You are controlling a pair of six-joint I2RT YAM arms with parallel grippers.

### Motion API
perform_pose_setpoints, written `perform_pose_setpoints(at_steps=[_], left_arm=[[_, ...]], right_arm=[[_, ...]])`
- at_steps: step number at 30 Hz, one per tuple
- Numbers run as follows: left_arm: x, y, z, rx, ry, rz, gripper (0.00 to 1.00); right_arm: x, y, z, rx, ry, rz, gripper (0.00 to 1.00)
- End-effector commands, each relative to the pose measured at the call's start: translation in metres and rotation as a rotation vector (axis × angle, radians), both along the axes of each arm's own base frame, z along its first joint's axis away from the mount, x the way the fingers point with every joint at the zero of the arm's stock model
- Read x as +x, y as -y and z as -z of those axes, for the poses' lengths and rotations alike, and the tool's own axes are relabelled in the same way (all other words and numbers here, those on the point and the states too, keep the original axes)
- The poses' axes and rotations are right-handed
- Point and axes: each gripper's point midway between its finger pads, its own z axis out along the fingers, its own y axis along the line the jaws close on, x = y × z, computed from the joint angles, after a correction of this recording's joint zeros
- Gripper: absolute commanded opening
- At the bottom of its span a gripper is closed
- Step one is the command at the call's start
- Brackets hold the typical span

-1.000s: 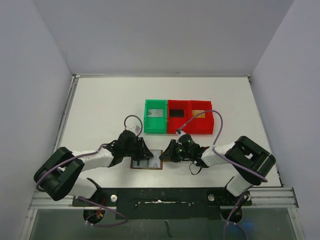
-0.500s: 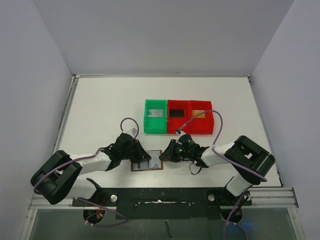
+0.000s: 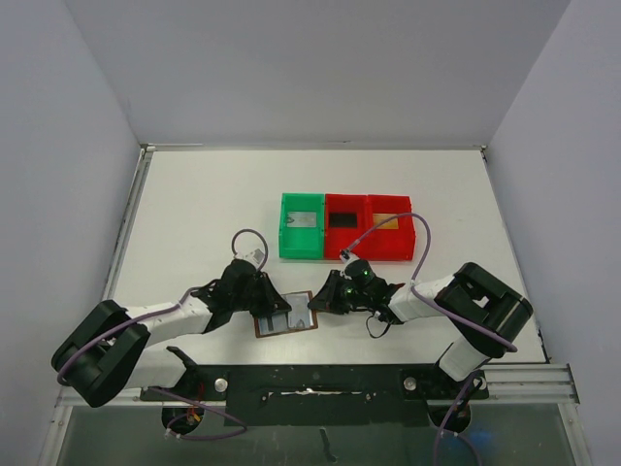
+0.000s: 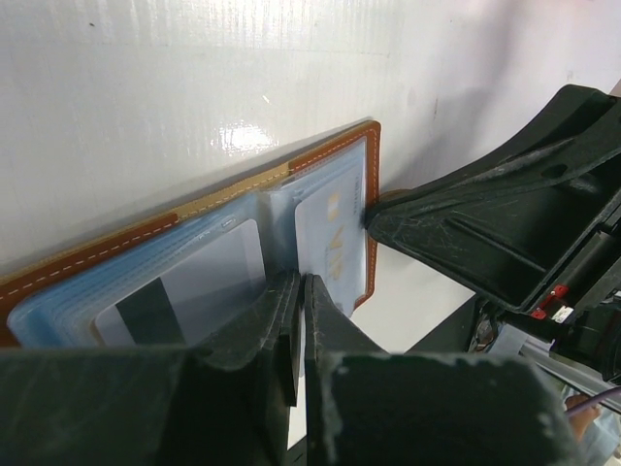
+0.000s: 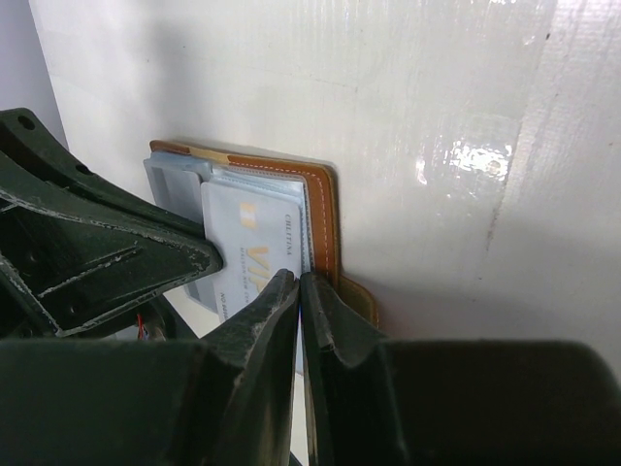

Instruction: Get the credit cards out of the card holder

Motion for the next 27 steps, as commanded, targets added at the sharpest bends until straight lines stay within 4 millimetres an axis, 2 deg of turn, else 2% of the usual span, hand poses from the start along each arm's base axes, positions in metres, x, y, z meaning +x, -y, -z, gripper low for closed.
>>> perform_pose_setpoints(at_steps=[1, 5, 9, 12, 16, 27], left_arm=[[0.003, 0.007, -0.015, -0.04, 0.029, 0.037, 0.0], [-0.001, 0.016, -0.023, -0.121, 0.035, 0.069, 0.13], [-0.004, 0.024, -0.031, -0.215, 0.025, 0.08, 0.14], [-0.006, 0.024, -0.03, -0.237, 0.011, 0.064, 0.11], [-0.006, 0.021, -0.029, -0.236, 0.009, 0.051, 0.01], [-0.006, 0.004, -0.018, -0.147, -0.006, 0.033, 0.0]], right_arm=[[-0.015, 0.042, 0.053, -0.241, -0.075, 0.034, 0.1], [-0.015, 0.041, 0.052, -0.236, -0.072, 0.029, 0.1], [-0.014, 0.039, 0.051, -0.233, -0.07, 0.026, 0.1], [-0.014, 0.04, 0.051, -0.234, -0.07, 0.026, 0.1], [-0.014, 0.04, 0.052, -0.234, -0.072, 0.028, 0.1], [-0.015, 0.041, 0.052, -0.238, -0.075, 0.031, 0.1]])
